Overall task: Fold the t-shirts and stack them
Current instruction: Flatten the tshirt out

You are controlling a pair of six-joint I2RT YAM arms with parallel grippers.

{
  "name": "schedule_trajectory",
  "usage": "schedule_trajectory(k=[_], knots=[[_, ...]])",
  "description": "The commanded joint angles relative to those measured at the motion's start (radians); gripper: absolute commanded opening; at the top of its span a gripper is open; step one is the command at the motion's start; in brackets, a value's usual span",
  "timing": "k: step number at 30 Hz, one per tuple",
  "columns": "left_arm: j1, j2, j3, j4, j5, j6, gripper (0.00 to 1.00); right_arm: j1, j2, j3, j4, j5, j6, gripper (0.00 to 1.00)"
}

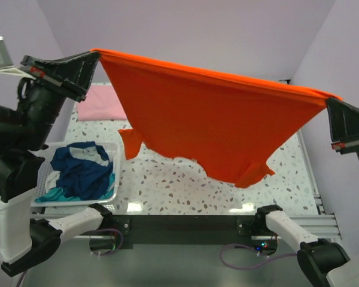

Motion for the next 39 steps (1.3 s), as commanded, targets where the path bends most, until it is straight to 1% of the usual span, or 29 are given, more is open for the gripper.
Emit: schedule_trajectory(k=[1, 4, 7, 9, 10, 12, 13, 14, 16, 17, 19, 20, 21, 22, 23, 24, 25, 26, 27, 28, 29, 30, 31, 32, 33, 35, 39], knots=[[0.002, -0.009, 0.085, -0.035, 0.03, 0.046, 0.0, -0.001, 0.015, 0.101, -0.046, -0.036, -0.036, 0.0], [0.002, -0.016, 0.09, -0.022, 0.008, 0.051, 0.0, -0.001, -0.006, 0.054, -0.016, -0.022, -0.035, 0.0], [0.002, 0.007, 0.07, -0.013, -0.029, 0.06, 0.0, -0.001, -0.022, -0.032, 0.015, 0.01, -0.039, 0.0], [0.002, 0.049, 0.048, -0.013, -0.048, 0.068, 0.0, -0.002, -0.012, -0.09, 0.028, 0.047, -0.05, 0.0], [0.002, 0.065, 0.027, -0.01, -0.078, 0.074, 0.0, 0.001, -0.005, -0.112, 0.04, 0.062, -0.053, 0.0], [0.002, 0.123, -0.007, 0.002, -0.114, 0.081, 0.0, -0.002, 0.02, -0.196, 0.06, 0.116, -0.068, 0.0], [0.002, 0.146, -0.04, 0.02, -0.162, 0.088, 0.0, -0.001, 0.029, -0.227, 0.086, 0.136, -0.07, 0.0], [0.002, 0.204, -0.054, 0.028, -0.184, 0.094, 0.0, -0.001, 0.04, -0.297, 0.101, 0.157, -0.074, 0.0], [0.002, 0.281, -0.068, 0.037, -0.256, 0.112, 0.0, -0.002, 0.086, -0.365, 0.15, 0.226, -0.09, 0.0], [0.005, 0.375, -0.064, 0.041, -0.273, 0.118, 0.0, -0.001, 0.109, -0.433, 0.169, 0.251, -0.094, 0.0], [0.017, 0.489, -0.021, 0.036, -0.29, 0.135, 0.0, -0.01, 0.184, -0.504, 0.233, 0.292, -0.108, 0.0], [0.029, 0.62, 0.002, 0.034, -0.292, 0.141, 0.0, -0.022, 0.214, -0.564, 0.254, 0.285, -0.108, 0.0], [0.038, 0.699, 0.034, 0.027, -0.302, 0.143, 0.0, -0.06, 0.291, -0.595, 0.277, 0.266, -0.108, 0.0], [0.054, 0.78, 0.132, -0.01, -0.339, 0.141, 0.0, -0.079, 0.334, -0.624, 0.334, 0.228, -0.104, 0.0], [0.061, 0.948, 0.187, -0.031, -0.344, 0.144, 0.0, -0.097, 0.381, -0.668, 0.36, 0.216, -0.104, 0.0], [0.069, 1.032, 0.242, -0.059, -0.342, 0.149, 0.03, -0.12, 0.441, -0.687, 0.392, 0.194, -0.113, 0.0], [0.074, 1.112, 0.365, -0.076, -0.316, 0.16, 0.17, -0.133, 0.551, -0.698, 0.441, 0.177, -0.111, 0.0], [0.08, 1.246, 0.417, -0.087, -0.292, 0.167, 0.38, -0.145, 0.626, -0.686, 0.452, 0.123, -0.108, 0.0], [0.08, 1.295, 0.454, -0.091, -0.28, 0.17, 0.79, -0.169, 0.693, -0.663, 0.452, 0.102, -0.107, 0.0], [0.08, 1.322, 0.471, -0.078, -0.251, 0.167, 0.97, -0.179, 0.751, -0.635, 0.431, 0.091, -0.102, 0.1], [0.08, 1.329, 0.449, -0.059, -0.237, 0.166, 1.0, -0.179, 0.873, -0.56, 0.408, 0.07, -0.101, 0.26], [0.08, 1.309, 0.405, 0.012, -0.23, 0.164, 1.0, -0.18, 0.917, -0.523, 0.384, 0.061, -0.099, 0.46], [0.08, 1.282, 0.295, 0.052, -0.217, 0.155, 1.0, -0.206, 0.958, -0.491, 0.349, 0.055, -0.099, 0.87], [0.08, 1.216, 0.241, 0.091, -0.21, 0.157, 1.0, -0.206, 0.987, -0.459, 0.344, 0.047, -0.101, 0.99], [0.078, 1.187, 0.163, 0.149, -0.203, 0.16, 1.0, -0.205, 0.989, -0.455, 0.348, 0.039, -0.102, 0.99], [0.078, 1.128, 0.131, 0.159, -0.207, 0.163, 1.0, -0.206, 0.948, -0.498, 0.376, 0.032, -0.098, 0.99], [0.075, 1.076, 0.108, 0.055, -0.213, 0.141, 1.0, -0.205, 0.857, -0.606, 0.434, -0.034, -0.093, 0.99]])
